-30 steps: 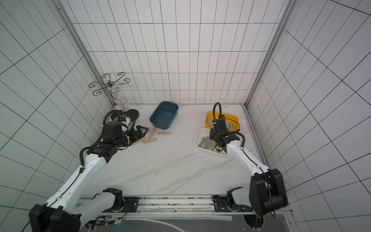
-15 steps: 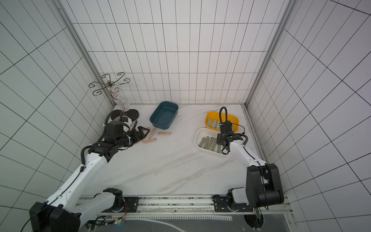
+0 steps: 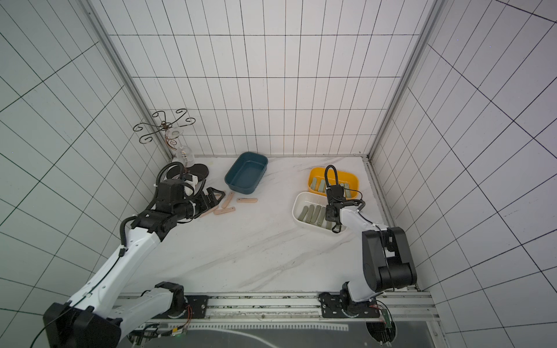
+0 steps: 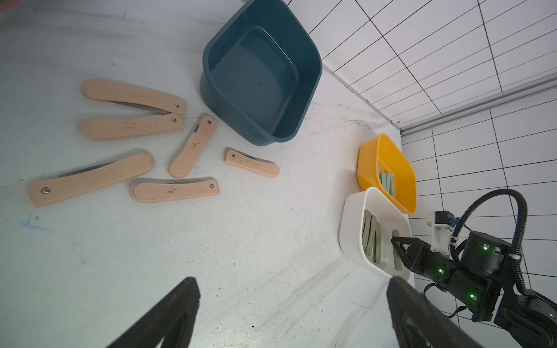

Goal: Place the fruit knives into the storage box by color
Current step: Place the fruit knife in the storage box.

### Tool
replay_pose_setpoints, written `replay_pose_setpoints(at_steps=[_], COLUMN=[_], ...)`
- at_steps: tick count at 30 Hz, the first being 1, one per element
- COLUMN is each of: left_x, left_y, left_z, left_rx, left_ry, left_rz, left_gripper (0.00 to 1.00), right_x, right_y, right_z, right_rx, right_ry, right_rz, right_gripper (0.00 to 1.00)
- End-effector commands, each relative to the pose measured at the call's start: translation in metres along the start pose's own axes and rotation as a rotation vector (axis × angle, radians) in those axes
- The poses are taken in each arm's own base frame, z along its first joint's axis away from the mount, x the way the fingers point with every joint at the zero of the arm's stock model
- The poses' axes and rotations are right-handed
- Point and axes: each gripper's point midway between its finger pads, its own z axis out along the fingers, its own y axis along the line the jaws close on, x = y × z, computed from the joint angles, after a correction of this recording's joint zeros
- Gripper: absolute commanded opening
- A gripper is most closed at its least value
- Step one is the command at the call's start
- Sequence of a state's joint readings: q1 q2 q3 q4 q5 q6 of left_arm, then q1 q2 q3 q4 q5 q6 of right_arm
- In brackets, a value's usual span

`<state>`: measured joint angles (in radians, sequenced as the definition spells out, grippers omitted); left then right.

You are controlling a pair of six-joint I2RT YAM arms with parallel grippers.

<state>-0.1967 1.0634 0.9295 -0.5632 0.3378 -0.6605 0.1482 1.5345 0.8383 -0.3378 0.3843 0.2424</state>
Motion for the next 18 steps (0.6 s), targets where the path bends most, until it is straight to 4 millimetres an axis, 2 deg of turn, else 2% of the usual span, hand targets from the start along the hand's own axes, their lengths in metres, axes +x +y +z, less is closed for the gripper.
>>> replay_pose_setpoints(at_steps=[1, 5, 10, 14, 18], left_x=[-0.005, -0.006, -0.012, -0.023, -0.031], left_y=[-0.009, -0.009, -0.010, -0.018, -0.044], left_z=[-0.004, -0.004, -0.004, 0.002, 0.023], left_rx=[0.021, 0.020, 0.008, 0.000, -0.007], left_ry=[-0.011, -0.012, -0.027, -0.043, -0.037], left_rz=[0.024, 0.022, 0.023, 0.040, 0.105], left_gripper=[0.97, 0.97, 0.97, 0.97, 0.97], right_x=[0.021, 0.018, -0.007, -0.046, -0.079], right_y=[-0.013, -0.014, -0.007, 0.007, 0.030], right_z=[0.010, 0.007, -0.017, -0.059, -0.107], right_rx=[0.069, 0.067, -0.013, -0.160, -0.385], right_ry=[0.064, 0.054, -0.015, -0.126, -0.221], right_rz=[-0.012, 0.001, 0.050, 0.113, 0.174], right_gripper=[0.25, 0.37, 0.44, 0.46, 0.48])
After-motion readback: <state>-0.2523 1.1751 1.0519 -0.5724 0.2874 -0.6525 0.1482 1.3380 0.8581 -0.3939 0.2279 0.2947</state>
